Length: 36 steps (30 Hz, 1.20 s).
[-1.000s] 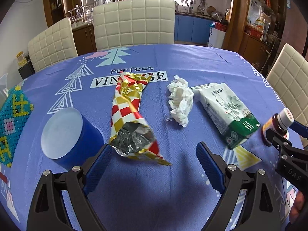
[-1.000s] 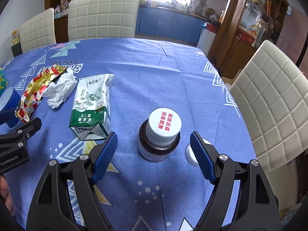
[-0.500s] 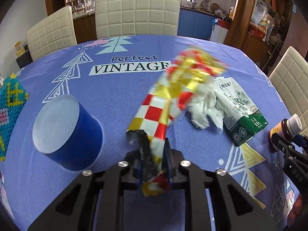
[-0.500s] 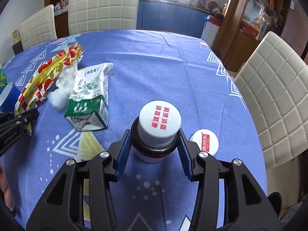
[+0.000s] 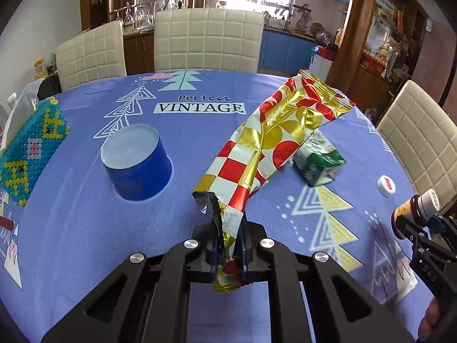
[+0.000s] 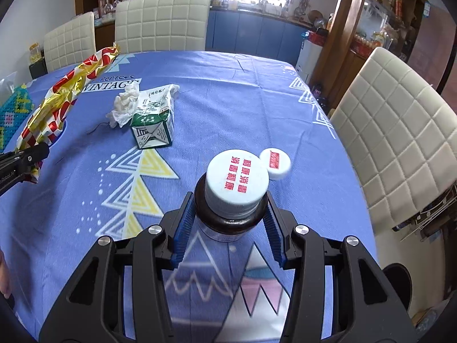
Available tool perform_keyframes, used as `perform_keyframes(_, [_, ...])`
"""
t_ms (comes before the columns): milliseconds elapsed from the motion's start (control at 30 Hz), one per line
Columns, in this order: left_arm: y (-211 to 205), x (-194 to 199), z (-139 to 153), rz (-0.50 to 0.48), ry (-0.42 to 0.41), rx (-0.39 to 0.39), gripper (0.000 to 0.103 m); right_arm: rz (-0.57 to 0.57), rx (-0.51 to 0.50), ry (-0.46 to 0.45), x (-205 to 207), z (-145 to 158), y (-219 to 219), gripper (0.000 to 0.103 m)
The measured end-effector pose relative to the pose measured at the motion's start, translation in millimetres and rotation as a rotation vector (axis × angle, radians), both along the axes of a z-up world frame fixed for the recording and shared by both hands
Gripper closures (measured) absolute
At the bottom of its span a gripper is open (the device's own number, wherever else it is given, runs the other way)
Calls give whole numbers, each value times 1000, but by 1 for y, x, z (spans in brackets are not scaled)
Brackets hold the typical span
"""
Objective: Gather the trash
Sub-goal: 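Grasp the red-yellow checkered wrapper with left gripper while right grasps brown medicine bottle, then carry both items to the bin and open the right gripper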
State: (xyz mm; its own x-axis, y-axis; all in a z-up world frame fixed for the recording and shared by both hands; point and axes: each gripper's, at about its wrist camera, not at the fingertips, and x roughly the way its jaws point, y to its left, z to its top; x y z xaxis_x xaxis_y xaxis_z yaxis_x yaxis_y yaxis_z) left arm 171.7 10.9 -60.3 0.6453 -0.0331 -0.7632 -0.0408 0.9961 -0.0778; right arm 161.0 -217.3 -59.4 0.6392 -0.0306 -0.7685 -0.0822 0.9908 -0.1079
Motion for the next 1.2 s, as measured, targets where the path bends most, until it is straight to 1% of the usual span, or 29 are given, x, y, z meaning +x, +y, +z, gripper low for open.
perform_keyframes(200, [-29,-36,12,-57,-21,1,92,-28,2,-33,-37,15,-20,55])
perform_keyframes(600, [-87,-87,30,-157,-67,7,92,-102,20,-100,-99,36,-73,55])
perform_keyframes(867, [-118,-110,41,-209,-95,20,92,-129,31,-131,-127,45,-97,55])
perform_keyframes(1200, [-163,-129,49,-283,-116,23,92,-180,34,-163,-155,51,-131,55])
